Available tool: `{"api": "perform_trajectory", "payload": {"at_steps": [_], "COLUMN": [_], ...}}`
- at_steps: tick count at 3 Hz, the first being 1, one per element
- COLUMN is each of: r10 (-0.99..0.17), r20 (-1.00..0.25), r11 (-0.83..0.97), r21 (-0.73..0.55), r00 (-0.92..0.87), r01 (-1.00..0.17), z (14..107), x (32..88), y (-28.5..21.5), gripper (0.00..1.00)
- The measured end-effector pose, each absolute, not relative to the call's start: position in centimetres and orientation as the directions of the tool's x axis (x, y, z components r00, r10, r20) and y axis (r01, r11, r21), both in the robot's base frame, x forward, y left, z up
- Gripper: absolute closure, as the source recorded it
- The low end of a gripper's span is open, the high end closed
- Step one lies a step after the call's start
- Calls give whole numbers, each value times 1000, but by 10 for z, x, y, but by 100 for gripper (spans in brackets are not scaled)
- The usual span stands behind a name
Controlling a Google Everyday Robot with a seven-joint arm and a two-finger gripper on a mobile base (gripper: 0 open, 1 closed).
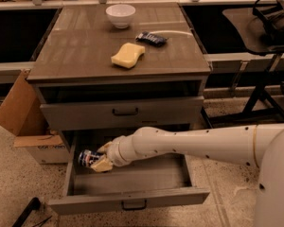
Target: Place pepsi can into middle drawer
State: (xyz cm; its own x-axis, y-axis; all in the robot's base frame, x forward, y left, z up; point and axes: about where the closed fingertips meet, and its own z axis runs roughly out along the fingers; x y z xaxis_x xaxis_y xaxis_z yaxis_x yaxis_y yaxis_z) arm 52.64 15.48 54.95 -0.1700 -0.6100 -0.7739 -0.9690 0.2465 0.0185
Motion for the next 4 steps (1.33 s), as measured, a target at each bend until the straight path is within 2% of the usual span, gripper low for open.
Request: {"api": "perform_trajectory", "payload": {"at_steps": [2,3,4], "r10": [-614,-610,-607], "r20": [-746,-733,-724], "r11": [325,362,378], "r21": [58,80,100], "r00": [-258,-301,-328], "r01": [-944,-929,-921], "z": [500,479,462], "x": [536,543,551], "y": [147,143,143], "gripper": [100,81,58]}}
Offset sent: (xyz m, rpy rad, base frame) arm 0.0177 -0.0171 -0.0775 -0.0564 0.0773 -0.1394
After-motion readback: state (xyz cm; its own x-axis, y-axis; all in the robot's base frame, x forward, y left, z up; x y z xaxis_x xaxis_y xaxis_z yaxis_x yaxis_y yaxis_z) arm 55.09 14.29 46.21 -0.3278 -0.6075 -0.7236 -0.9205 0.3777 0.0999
